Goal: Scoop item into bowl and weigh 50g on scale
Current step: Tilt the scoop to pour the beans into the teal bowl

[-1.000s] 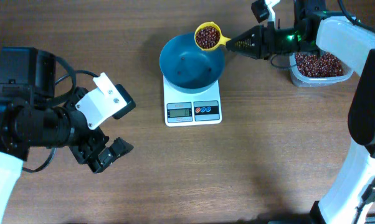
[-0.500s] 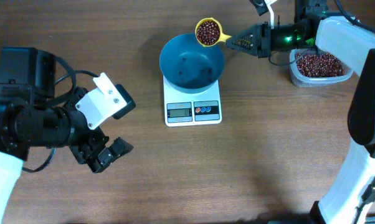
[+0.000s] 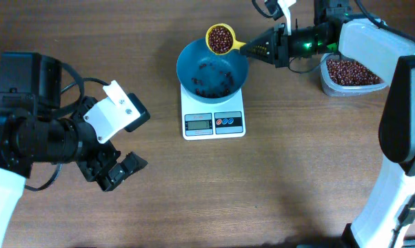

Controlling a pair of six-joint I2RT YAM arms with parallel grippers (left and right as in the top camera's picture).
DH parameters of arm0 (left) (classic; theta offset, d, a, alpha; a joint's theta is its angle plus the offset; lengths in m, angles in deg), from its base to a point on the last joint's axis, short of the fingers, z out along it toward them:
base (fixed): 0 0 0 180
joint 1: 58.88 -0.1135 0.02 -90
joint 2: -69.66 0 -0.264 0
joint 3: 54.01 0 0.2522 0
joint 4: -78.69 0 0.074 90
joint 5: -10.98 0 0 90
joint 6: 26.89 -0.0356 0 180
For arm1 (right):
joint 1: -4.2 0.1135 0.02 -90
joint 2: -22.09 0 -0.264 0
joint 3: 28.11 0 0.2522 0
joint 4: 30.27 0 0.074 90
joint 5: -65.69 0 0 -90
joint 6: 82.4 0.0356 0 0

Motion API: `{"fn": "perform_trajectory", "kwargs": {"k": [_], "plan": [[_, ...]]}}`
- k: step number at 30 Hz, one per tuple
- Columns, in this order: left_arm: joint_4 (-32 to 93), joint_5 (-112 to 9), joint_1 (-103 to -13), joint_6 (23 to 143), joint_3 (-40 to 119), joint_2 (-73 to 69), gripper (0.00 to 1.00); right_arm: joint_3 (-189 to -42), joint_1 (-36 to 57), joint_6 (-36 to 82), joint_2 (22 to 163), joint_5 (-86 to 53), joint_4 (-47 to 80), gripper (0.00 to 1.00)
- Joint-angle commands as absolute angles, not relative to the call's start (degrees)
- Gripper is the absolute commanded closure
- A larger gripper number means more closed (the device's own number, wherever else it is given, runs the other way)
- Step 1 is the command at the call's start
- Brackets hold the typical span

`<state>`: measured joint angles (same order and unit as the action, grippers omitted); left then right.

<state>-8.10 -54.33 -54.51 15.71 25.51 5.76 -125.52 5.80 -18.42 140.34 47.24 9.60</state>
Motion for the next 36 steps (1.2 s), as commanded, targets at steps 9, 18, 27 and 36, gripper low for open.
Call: {"fn": "perform_trajectory", "kwargs": {"k": [9, 18, 27, 36], "plan": [[-8.1, -53.3, -54.5, 15.0, 25.5, 6.0, 0.01, -126.0, 6.1, -27.8, 140.4, 45.4, 8.1, 0.96], [-8.1, -53.3, -54.5, 15.0, 25.5, 6.0, 0.01, -126.0, 6.1, -38.7, 140.4, 41.0, 8.1, 0.96], [-8.1, -53.3, -54.5, 15.0, 25.5, 6.0, 0.01, -126.0, 6.1, -47.1, 140.4, 38.3, 7.6, 0.96], [-8.1, -53.3, -54.5, 15.0, 25.5, 6.0, 0.01, -126.0, 6.5, -53.7, 140.4, 33.6, 5.5, 0.96]]}}
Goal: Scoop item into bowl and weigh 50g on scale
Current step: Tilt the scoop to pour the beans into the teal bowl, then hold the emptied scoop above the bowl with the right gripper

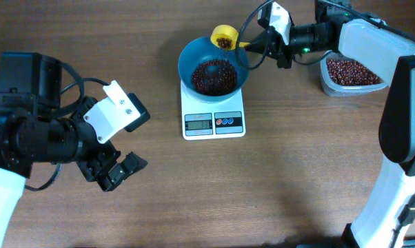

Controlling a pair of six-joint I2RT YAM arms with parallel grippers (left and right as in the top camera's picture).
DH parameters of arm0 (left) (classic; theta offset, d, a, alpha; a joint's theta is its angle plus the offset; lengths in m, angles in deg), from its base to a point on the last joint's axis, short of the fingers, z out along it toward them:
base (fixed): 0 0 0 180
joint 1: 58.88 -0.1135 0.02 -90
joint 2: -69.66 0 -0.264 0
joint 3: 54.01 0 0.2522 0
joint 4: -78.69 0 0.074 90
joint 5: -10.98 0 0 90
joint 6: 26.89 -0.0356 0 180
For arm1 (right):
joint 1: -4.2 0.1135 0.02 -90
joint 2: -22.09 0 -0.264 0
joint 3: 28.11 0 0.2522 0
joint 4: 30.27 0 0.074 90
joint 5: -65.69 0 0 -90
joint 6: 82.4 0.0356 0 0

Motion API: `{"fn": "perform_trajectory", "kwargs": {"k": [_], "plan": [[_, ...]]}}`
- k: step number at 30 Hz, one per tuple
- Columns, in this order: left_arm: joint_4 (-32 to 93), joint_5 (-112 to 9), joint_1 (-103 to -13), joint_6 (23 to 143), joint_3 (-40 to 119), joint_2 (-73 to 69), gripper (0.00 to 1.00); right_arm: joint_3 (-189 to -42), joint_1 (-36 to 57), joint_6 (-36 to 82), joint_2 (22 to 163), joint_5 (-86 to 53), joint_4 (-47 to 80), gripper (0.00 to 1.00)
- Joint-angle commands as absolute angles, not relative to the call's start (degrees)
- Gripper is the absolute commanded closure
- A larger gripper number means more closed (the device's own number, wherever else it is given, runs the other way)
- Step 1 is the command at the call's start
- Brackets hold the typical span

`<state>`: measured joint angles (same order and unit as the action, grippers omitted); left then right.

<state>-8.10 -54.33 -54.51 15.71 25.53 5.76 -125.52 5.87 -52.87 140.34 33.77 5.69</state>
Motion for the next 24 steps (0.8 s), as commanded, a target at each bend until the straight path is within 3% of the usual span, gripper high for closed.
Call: {"fn": "perform_trajectory", "kwargs": {"k": [1, 5, 13, 24], "plan": [[-8.1, -53.3, -54.5, 15.0, 25.5, 6.0, 0.01, -126.0, 6.5, -53.0, 140.4, 36.3, 5.5, 0.96], [-8.1, -53.3, -54.5, 15.0, 25.5, 6.0, 0.01, -126.6, 6.7, -45.1, 139.1, 48.0, 5.5, 0.96], [-8.1, -53.3, -54.5, 15.0, 25.5, 6.0, 0.01, -127.8, 8.2, -19.1, 131.7, 50.3, 5.5, 0.96], [-8.1, -53.3, -54.5, 15.0, 25.5, 6.0, 0.01, -127.9, 8.7, -19.2, 131.7, 35.8, 6.8, 0.96]]}}
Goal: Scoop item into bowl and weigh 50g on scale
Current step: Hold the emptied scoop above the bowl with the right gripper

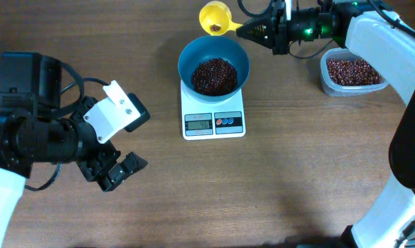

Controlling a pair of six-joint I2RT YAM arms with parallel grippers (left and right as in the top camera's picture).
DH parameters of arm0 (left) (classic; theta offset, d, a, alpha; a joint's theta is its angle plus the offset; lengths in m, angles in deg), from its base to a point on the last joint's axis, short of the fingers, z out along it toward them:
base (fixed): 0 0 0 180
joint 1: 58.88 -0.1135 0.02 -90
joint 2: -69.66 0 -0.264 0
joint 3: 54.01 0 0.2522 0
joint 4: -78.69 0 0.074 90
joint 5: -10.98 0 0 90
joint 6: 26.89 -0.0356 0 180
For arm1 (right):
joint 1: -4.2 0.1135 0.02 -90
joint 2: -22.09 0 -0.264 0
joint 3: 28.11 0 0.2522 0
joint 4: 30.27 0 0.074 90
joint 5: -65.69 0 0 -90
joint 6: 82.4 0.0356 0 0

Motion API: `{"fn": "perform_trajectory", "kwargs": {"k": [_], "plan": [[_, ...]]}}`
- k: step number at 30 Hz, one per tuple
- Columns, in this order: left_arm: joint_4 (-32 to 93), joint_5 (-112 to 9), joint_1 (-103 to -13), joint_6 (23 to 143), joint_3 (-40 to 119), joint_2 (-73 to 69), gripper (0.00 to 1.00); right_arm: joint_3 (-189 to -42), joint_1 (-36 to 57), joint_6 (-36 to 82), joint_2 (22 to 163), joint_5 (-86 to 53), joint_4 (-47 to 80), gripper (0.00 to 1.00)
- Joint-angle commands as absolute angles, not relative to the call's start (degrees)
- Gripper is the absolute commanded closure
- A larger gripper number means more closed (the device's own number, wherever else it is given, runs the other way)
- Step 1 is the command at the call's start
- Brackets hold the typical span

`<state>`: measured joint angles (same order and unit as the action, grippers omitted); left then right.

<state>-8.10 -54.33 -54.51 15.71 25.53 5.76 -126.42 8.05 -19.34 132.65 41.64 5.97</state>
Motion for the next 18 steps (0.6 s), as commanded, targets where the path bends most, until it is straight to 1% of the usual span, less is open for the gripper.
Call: {"fn": "perform_trajectory", "kwargs": {"k": [1, 4, 9, 13, 15, 16, 18], "plan": [[-8.1, -53.3, -54.5, 15.0, 25.5, 6.0, 0.01, -127.9, 8.7, -19.6, 131.7, 35.8, 6.8, 0.96], [-8.1, -53.3, -54.5, 15.0, 25.5, 6.0, 0.01, -127.9, 8.7, -19.5, 131.7, 35.8, 7.4, 0.96], [-8.1, -53.3, -54.6, 15.0, 25.5, 6.0, 0.01, -127.9, 8.8, -19.3, 131.7, 31.9, 9.3, 0.96], [-8.1, -53.3, -54.6, 15.0, 25.5, 6.0, 0.01, -127.9, 9.4, -18.9, 131.3, 31.1, 16.0, 0.96], [-8.1, -53.3, -54.6, 15.0, 25.5, 6.0, 0.01, -127.9, 10.7, -19.1, 130.3, 25.9, 19.7, 0.96], [-8.1, -53.3, -54.5, 15.0, 25.5, 6.0, 0.01, -127.9, 11.4, -19.2, 128.6, 24.8, 19.7, 0.96], [-8.1, -53.3, -54.5, 15.0, 25.5, 6.0, 0.01, -127.9, 12.5, -19.2, 126.3, 17.6, 19.9, 0.96]]}}
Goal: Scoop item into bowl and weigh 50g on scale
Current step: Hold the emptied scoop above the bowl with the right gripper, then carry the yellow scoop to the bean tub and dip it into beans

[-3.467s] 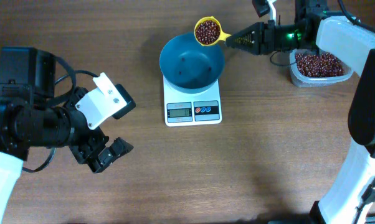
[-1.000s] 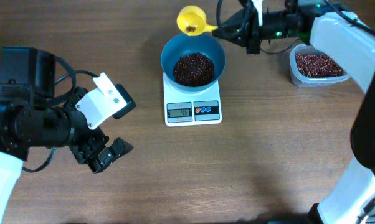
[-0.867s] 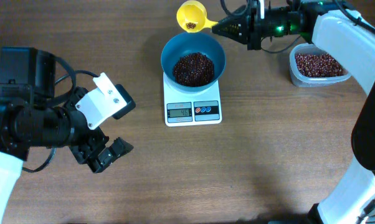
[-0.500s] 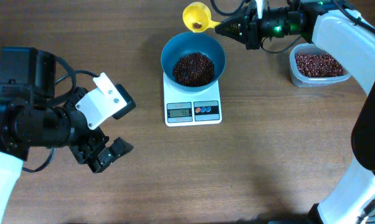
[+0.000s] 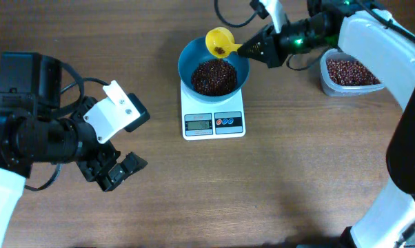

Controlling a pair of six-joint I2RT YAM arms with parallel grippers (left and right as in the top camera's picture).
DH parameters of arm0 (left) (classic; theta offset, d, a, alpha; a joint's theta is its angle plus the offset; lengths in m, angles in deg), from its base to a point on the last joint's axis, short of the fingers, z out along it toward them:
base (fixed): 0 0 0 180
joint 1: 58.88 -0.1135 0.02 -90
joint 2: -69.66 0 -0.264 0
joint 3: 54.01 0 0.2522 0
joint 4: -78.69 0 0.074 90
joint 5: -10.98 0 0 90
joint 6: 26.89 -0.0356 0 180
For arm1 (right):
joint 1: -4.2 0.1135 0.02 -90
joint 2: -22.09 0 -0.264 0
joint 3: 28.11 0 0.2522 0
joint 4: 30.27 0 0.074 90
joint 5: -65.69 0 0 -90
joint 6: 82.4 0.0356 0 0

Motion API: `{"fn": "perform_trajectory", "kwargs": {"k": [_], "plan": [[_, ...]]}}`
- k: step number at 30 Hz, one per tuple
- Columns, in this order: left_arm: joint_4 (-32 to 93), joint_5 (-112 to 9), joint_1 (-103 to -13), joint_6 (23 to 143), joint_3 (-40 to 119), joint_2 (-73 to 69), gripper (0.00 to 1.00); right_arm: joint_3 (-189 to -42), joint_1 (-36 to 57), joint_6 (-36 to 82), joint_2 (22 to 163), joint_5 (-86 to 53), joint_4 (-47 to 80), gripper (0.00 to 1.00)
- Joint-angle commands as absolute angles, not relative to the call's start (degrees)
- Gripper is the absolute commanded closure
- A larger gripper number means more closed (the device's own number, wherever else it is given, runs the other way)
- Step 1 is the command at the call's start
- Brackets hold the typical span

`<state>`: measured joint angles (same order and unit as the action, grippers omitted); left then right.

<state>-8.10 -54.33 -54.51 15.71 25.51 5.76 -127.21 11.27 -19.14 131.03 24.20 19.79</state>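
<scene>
A blue bowl (image 5: pixel 185 63) holding a heap of dark red beans (image 5: pixel 212 74) stands on the white scale (image 5: pixel 213 114), whose display faces the front. My right gripper (image 5: pixel 257 48) is shut on the handle of a yellow scoop (image 5: pixel 220 41), which hangs over the bowl's far rim with a few beans left in it. A clear tub of beans (image 5: pixel 347 73) sits at the far right. My left gripper (image 5: pixel 121 171) rests at the left over the table, far from the scale, with its jaws apart and nothing between them.
The left arm's black body and cables (image 5: pixel 28 131) fill the left edge. The right arm's white link (image 5: pixel 407 151) runs down the right side. Bare wooden table (image 5: pixel 262 193) lies in front of the scale.
The right gripper has brought the yellow scoop from behind the bowl, off its far rim, back over the bowl's far edge. The left arm is unchanged.
First the scoop, full of beans, hung over the bowl's far rim and the bowl held only a few beans. Then the scoop was tipped and the bowl held a heap. After that it stood behind the bowl, nearly empty, and now it is over the rim again.
</scene>
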Motion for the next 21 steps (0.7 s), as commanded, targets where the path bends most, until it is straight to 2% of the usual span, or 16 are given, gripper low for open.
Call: {"fn": "perform_trajectory", "kwargs": {"k": [1, 5, 21], "plan": [[-8.1, -53.3, -54.5, 15.0, 25.5, 6.0, 0.01, -127.9, 14.0, -22.0, 124.5, 11.5, 20.2, 0.96], [-8.1, -53.3, -54.5, 15.0, 25.5, 6.0, 0.01, -127.9, 20.6, -26.7, 123.9, -4.0, 21.1, 0.96], [-8.1, -53.3, -54.5, 15.0, 25.5, 6.0, 0.01, -127.8, 24.0, -26.5, 119.2, -8.3, 24.0, 0.96]]}}
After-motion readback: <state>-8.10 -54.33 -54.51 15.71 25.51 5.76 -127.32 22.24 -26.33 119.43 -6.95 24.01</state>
